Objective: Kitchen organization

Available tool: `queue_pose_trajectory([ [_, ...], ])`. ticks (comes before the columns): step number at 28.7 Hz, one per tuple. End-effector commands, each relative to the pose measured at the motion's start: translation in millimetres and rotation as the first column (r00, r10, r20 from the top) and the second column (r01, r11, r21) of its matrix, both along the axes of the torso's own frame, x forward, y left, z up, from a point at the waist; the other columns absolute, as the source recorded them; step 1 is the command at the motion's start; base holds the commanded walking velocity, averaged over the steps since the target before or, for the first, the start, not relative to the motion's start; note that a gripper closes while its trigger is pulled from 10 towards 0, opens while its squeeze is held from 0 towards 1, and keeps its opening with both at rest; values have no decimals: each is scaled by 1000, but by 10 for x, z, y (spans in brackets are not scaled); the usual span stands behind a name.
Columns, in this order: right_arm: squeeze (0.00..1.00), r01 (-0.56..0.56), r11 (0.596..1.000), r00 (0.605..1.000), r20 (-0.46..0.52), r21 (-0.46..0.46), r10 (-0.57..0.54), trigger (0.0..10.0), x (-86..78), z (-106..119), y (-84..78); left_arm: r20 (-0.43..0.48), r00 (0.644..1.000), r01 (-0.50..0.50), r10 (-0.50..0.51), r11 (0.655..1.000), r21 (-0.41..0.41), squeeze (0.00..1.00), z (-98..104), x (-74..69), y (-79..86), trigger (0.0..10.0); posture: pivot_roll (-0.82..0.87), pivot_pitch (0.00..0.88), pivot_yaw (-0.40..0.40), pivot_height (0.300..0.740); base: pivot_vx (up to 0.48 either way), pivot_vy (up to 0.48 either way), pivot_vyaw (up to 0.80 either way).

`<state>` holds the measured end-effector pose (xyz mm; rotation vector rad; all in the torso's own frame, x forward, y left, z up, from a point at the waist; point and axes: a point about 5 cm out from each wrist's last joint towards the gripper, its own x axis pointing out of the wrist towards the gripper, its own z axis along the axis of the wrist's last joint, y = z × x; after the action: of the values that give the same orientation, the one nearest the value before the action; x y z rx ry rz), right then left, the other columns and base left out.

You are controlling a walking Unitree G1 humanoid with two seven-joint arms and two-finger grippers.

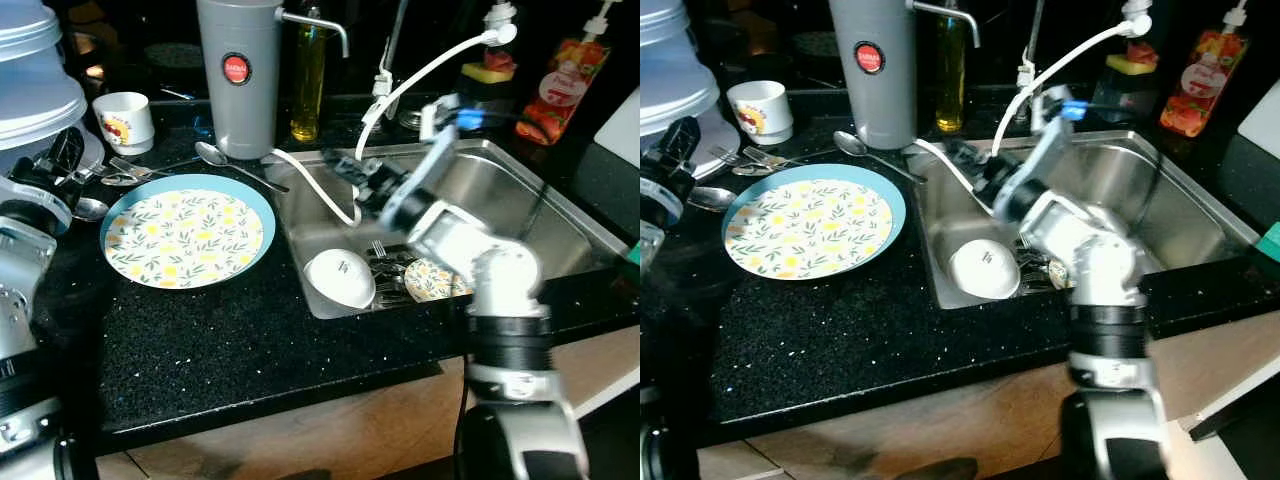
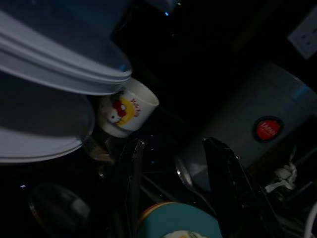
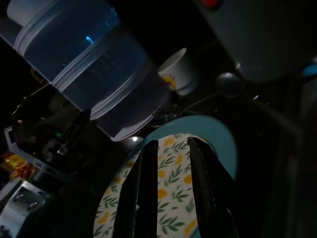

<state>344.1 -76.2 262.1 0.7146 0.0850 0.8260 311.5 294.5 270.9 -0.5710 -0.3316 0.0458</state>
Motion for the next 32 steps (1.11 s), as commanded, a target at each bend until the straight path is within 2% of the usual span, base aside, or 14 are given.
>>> queue_pose_trajectory([
  [1,0,8,999,996,-88,-34,-11,10000,58,-139,50,-27,999,-39,40,999,24,0,-19,8,49,10000,74,10,-58,740,0,0,0],
  [3,0,13,998,982,-185,-61,-24,10000,124,-262,170,-34,997,-62,64,995,78,0,-44,-9,36,10000,69,8,-58,740,0,0,0],
  [6,0,13,998,975,-220,-64,-26,10000,134,-286,247,-56,993,-101,106,991,89,0,-75,-26,95,10000,73,3,-55,740,0,0,0],
  [8,0,-1,998,975,-223,-56,-12,10000,120,-255,337,-150,980,-119,133,988,96,0,-167,-40,209,10000,88,1,-51,740,0,0,0],
  [10,0,-6,999,976,-219,-54,-6,10000,116,-246,354,-162,983,-73,82,995,63,0,-180,-56,207,10000,88,1,-51,740,0,0,0],
  [11,0,-11,999,977,-212,-51,0,10000,109,-241,373,-151,989,3,-2,1000,5,0,-180,-105,215,10000,96,2,-48,740,0,0,0],
  [14,0,-11,999,978,-211,-49,0,10000,107,-241,377,-176,984,-2,2,1000,-2,0,-225,-126,264,10000,103,1,-47,740,0,0,0],
  [16,0,-10,999,978,-211,-45,0,10000,107,-252,377,-232,972,27,-44,997,-75,0,-398,-190,339,10000,107,2,-46,740,0,0,0],
  [18,0,-7,999,977,-215,-45,-3,10000,119,-263,369,-213,966,116,-148,981,-154,0,-495,-253,289,10000,107,2,-46,740,0,0,0],
  [19,0,-7,999,977,-215,-45,-3,10000,119,-263,369,-213,966,116,-148,981,-154,0,-495,-253,289,10000,107,2,-46,740,0,0,0],
  [21,0,-4,999,976,-217,-47,-7,10000,129,-268,360,-178,957,182,-227,954,-240,0,-592,-303,237,10000,107,2,-46,740,0,0,0],
  [26,0,3,999,976,-219,-50,-14,10000,133,-267,335,-218,951,146,-221,938,-315,0,-749,-337,225,10000,111,8,-54,740,0,0,0],
  [31,0,12,998,976,-215,-55,-23,10000,145,-270,296,-185,942,195,-280,905,-377,0,-788,-348,97,10000,114,12,-64,740,0,0,0],
  [32,0,15,998,977,-213,-59,-27,10000,154,-272,278,-161,937,222,-310,885,-409,0,-795,-335,30,4510,115,11,-67,740,0,0,0],
])
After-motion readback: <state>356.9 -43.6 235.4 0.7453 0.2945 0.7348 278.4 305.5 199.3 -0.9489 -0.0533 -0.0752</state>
